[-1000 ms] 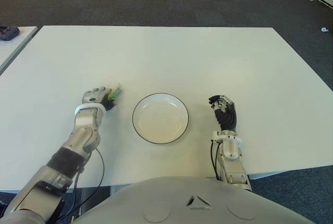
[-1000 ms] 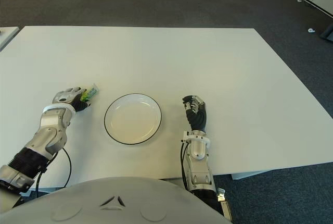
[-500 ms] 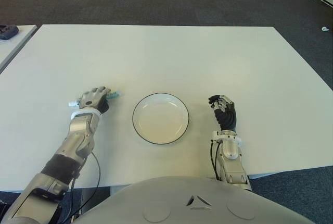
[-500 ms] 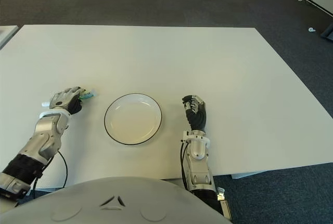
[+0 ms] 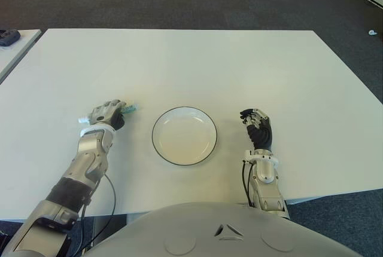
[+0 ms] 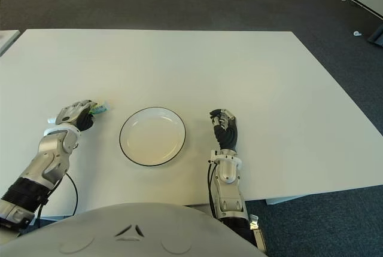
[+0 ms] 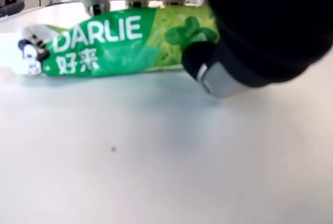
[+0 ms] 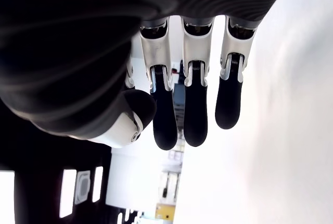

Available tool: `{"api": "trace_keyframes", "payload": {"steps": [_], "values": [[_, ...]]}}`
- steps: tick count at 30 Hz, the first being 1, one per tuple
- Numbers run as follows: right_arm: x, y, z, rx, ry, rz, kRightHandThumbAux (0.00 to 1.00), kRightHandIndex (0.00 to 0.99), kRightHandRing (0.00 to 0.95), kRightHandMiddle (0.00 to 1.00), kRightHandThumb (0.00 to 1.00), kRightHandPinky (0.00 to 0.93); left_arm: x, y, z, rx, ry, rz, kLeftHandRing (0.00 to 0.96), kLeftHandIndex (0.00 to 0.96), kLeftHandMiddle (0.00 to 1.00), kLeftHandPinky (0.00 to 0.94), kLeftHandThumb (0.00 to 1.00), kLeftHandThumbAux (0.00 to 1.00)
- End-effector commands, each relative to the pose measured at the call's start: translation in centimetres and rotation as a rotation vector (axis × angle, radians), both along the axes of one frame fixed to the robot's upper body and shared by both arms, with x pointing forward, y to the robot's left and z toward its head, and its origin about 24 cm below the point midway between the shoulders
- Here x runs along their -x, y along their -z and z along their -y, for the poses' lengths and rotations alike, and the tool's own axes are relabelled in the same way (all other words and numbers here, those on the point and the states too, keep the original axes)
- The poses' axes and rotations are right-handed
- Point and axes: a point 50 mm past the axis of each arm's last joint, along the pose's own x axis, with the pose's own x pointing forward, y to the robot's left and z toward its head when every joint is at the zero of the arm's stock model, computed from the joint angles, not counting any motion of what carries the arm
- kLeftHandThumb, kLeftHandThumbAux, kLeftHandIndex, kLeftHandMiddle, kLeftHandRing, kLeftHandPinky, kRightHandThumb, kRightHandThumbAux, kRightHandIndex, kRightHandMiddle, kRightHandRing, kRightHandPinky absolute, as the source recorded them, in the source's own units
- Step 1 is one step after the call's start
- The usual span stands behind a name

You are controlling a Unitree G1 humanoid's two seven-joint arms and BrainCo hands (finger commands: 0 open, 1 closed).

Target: Put the toothpaste on the table into the plate.

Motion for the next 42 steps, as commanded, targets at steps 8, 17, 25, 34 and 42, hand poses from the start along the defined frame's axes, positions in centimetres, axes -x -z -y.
{"api": "trace_keyframes", "payload": {"steps": [8,17,25,34,42], "values": [[0.0,0.3,-0.1,-0.001,-0.004,-0.013,0.734,0.425,0.422,0.444,0.703,0.414,1.3,1.4,0.6,0.080,-0.019,-0.127,0.761,0.440,0.772,0.758,0.721,0.701],[0.0,0.3,-0.1,-0.002,0.000,-0.014,0.733,0.425,0.427,0.450,0.703,0.419,1.0,0.8,0.6,0.076,-0.011,-0.107,0.765,0.441,0.781,0.754,0.721,0.701],[-0.2,0.4,-0.1,-0.002,0.002,-0.015,0.733,0.426,0.430,0.451,0.703,0.422,0.5,-0.5,0.9,0.078,0.001,-0.064,0.775,0.442,0.791,0.773,0.721,0.702],[-0.3,0.4,-0.2,0.004,-0.003,-0.011,0.733,0.426,0.434,0.455,0.703,0.421,-0.1,-2.5,1.0,0.071,0.015,0.000,0.782,0.442,0.798,0.778,0.721,0.702],[-0.5,0.6,-0.2,0.000,-0.005,-0.015,0.734,0.426,0.430,0.453,0.703,0.419,-0.8,-6.4,1.6,0.067,0.072,0.116,0.793,0.442,0.808,0.789,0.721,0.702]]}}
